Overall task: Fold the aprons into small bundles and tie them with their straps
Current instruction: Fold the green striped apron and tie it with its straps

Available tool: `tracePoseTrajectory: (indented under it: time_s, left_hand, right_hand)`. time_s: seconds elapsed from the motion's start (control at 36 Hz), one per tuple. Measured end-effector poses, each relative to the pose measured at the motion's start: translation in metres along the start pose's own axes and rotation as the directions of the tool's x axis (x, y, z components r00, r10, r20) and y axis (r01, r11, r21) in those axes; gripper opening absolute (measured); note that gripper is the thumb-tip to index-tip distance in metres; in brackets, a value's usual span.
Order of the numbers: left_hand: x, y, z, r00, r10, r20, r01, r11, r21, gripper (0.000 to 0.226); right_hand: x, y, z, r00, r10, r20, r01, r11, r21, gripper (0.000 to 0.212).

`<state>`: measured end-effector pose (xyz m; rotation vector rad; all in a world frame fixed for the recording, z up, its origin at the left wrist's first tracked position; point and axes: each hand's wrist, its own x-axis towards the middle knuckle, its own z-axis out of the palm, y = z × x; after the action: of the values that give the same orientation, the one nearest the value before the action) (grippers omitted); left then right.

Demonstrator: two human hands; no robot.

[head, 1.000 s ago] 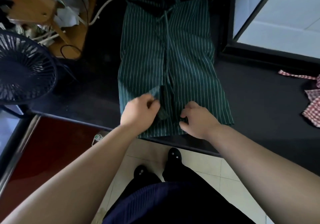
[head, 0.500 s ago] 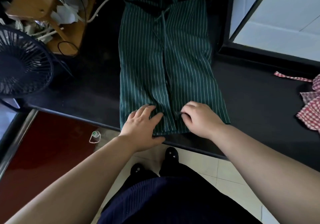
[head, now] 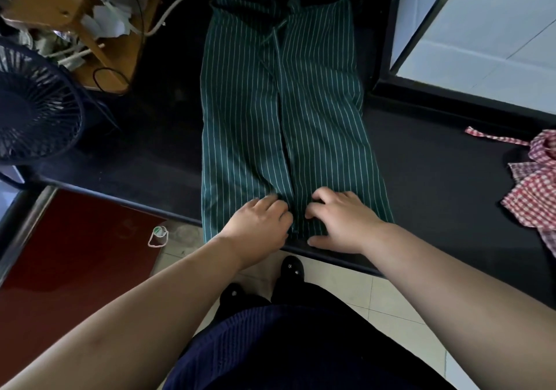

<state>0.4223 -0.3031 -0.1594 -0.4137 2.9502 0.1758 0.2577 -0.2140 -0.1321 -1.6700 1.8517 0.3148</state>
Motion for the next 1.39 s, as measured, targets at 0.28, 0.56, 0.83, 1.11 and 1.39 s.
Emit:
tracePoseTrajectory:
  time_s: [0.28,0.56,0.83,1.11,1.39]
  left_hand:
    - [-0.001,0.000,-0.002,0.971,0.092,0.222,-0.017,0.948,-0.317,0.028]
    - [0.023,-0.050,-0.027,0.859,-0.459,0.230,0.503,0.839,-0.206,0.060]
    - [0.053,-0.071,-0.015,0.705,-0.516,0.486,0.595,0.804,-0.009,0.089]
    - [0.100,-0.112,-0.063,0.773,-0.628,0.085,0.633,0.757,-0.163,0.037]
    - [0.219,-0.209,-0.075,0.869,-0.494,0.035,0.483,0.831,-0.274,0.059]
  right_hand:
    - [0.000,0.002,-0.010,0.995,0.073,0.069,-0.083,0.983,0.163,0.052]
    - [0.030,0.017,-0.041,0.969,0.205,-0.135,-0.131,0.896,0.425,0.034]
    - [0.065,0.049,-0.056,0.968,0.241,0.067,-0.248,0.962,0.116,0.080]
    - [0.085,0.052,-0.099,0.954,0.276,-0.117,-0.246,0.944,0.220,0.059]
    - [0.196,0.098,-0.172,0.809,0.404,-0.428,-0.157,0.849,0.504,0.047]
